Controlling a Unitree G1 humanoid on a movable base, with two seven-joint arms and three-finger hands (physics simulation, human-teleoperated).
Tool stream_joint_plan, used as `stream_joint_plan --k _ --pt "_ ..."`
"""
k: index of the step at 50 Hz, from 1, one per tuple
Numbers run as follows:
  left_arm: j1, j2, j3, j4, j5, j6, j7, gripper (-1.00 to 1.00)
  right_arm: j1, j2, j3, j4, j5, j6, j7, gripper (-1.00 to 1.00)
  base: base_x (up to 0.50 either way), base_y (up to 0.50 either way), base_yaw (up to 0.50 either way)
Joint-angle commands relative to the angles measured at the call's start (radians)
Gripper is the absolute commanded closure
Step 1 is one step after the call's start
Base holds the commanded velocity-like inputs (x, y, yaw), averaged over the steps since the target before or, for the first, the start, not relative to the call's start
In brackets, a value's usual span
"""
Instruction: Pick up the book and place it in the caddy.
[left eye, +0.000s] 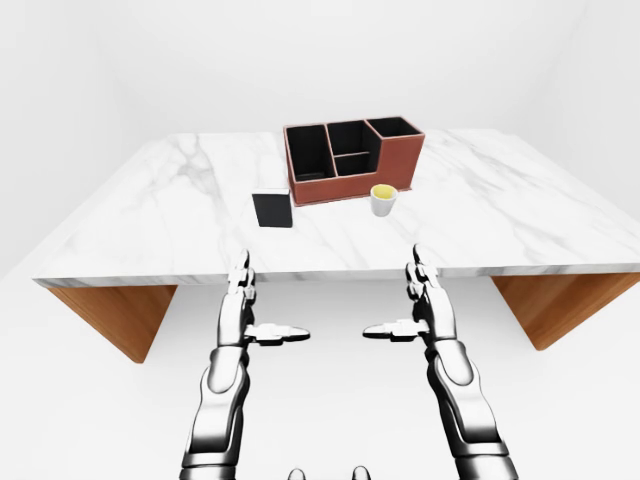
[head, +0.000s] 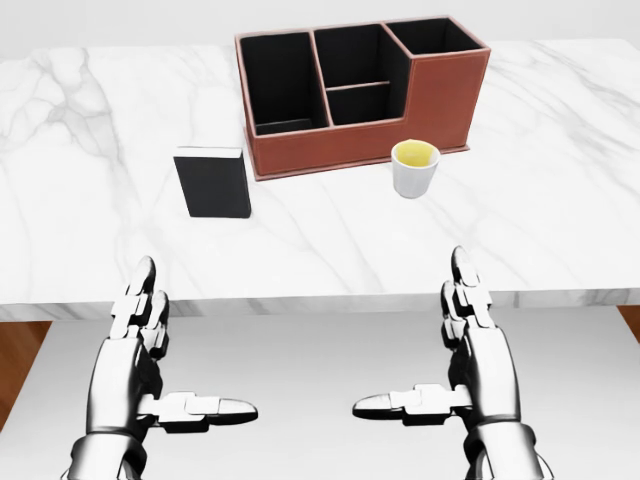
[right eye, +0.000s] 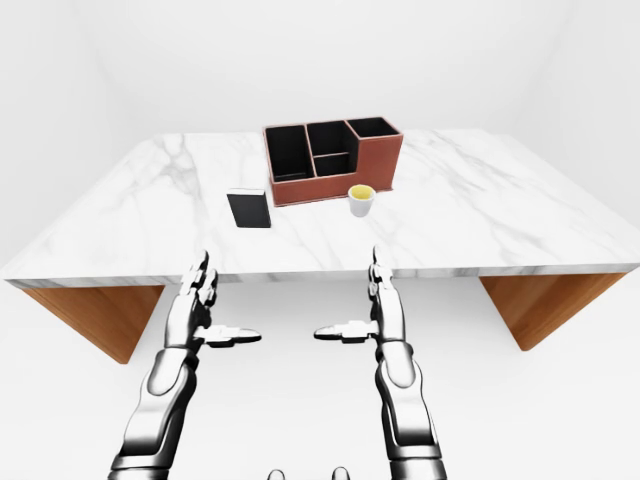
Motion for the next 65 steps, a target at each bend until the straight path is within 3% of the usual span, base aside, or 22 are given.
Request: stream_joint_plan --k 1,6,8,10,12,16,18,22,33,38,42,44,47,49,53,54,57,58,62,63,65 --pt "0.005 0.011 0.02 -0.006 -0.004 -0.002 -0.027 -1.0 0.007 -0.015 -0.033 -0.029 0.01 -0.009 0.03 -1.0 0.0 0.0 0.0" --pt "0.012 0.011 0.017 -0.011 -0.001 -0.002 -0.039 -1.0 0.007 -0.016 -0.045 -0.033 0.066 0.03 0.072 -1.0 0.0 0.0 0.0" --pt "0.017 0.01 0.017 -0.025 -0.026 0.022 -0.066 -1.0 0.014 -0.016 -0.048 -0.042 0.081 0.018 0.086 -1.0 0.0 0.0 0.0" --pt "0.016 0.009 0.02 -0.023 -0.014 0.012 -0.052 -1.0 0.031 -0.021 -0.041 -0.053 0.064 -0.006 0.099 -1.0 0.0 0.0 0.0" --pt "0.017 0.01 0.02 -0.026 -0.014 0.013 -0.053 -1.0 0.034 -0.017 -0.047 -0.069 0.069 0.015 0.094 -1.0 0.0 0.0 0.0" --pt "0.019 0.011 0.017 -0.023 0.001 0.001 -0.051 -1.0 0.015 -0.007 -0.062 -0.049 0.065 -0.01 0.048 -1.0 0.0 0.0 0.0" --pt "0.02 0.011 0.017 -0.023 0.007 -0.001 -0.051 -1.0 0.012 -0.006 -0.059 -0.024 0.003 -0.073 -0.021 -1.0 0.0 0.0 0.0" --pt "0.019 0.011 0.016 -0.014 0.017 -0.01 -0.049 -1.0 -0.007 -0.011 -0.077 -0.009 0.003 -0.073 -0.077 -1.0 0.0 0.0 0.0" --pt "0.017 0.012 0.011 0.0 0.032 -0.017 -0.056 -1.0 0.022 -0.024 -0.076 -0.074 0.014 -0.073 -0.018 -1.0 0.01 0.0 0.36" --pt "0.008 0.012 0.015 0.015 0.032 -0.024 -0.052 -1.0 0.008 -0.018 -0.086 -0.086 -0.025 -0.073 -0.084 -1.0 0.06 0.01 0.4" --pt "0.006 0.013 0.018 0.018 0.03 -0.024 -0.05 -1.0 0.027 -0.018 -0.079 -0.139 0.003 -0.073 -0.057 -1.0 0.0 0.0 0.0" --pt "0.007 0.013 0.018 0.014 0.029 -0.021 -0.05 -1.0 0.019 -0.016 -0.081 -0.154 -0.024 -0.015 -0.091 -1.0 0.0 0.0 0.0" --pt "0.008 0.013 0.02 0.005 0.024 -0.013 -0.051 -1.0 0.027 -0.017 -0.069 -0.174 -0.056 -0.014 -0.099 -1.0 0.0 0.0 0.0" --pt "0.007 0.015 0.023 0.001 0.021 -0.009 -0.051 -1.0 0.03 -0.011 -0.067 -0.202 -0.059 0.013 -0.105 -1.0 0.0 0.0 0.0" --pt "0.006 0.017 0.029 -0.009 0.015 0.001 -0.052 -1.0 0.036 -0.007 -0.066 -0.225 -0.038 0.036 -0.092 -1.0 0.0 0.0 0.0" --pt "0.005 0.018 0.034 -0.021 0.008 0.012 -0.053 -1.0 0.031 -0.007 -0.065 -0.229 -0.044 0.058 -0.098 -1.0 0.0 0.0 0.0" --pt "0.004 0.02 0.039 -0.034 0.004 0.024 -0.051 -1.0 0.031 -0.007 -0.062 -0.238 -0.042 0.076 -0.094 -1.0 0.0 0.0 0.0" --pt "0.001 0.022 0.044 -0.052 -0.002 0.043 -0.052 -1.0 0.029 -0.011 -0.053 -0.263 -0.005 0.101 -0.048 -1.0 0.0 0.0 0.0" --pt "-0.012 0.028 0.052 -0.084 -0.014 0.088 -0.06 -1.0 0.017 -0.021 -0.037 -0.296 -0.022 0.101 -0.021 -1.0 0.0 0.0 0.0" --pt "-0.019 0.03 0.057 -0.093 -0.022 0.089 -0.064 -1.0 0.018 -0.025 -0.033 -0.308 -0.001 0.101 0.021 -1.0 0.0 0.0 0.0" --pt "-0.027 0.034 0.063 -0.106 -0.035 0.089 -0.074 -1.0 0.012 -0.022 -0.039 -0.314 -0.022 0.101 0.011 -1.0 0.0 0.0 0.0"
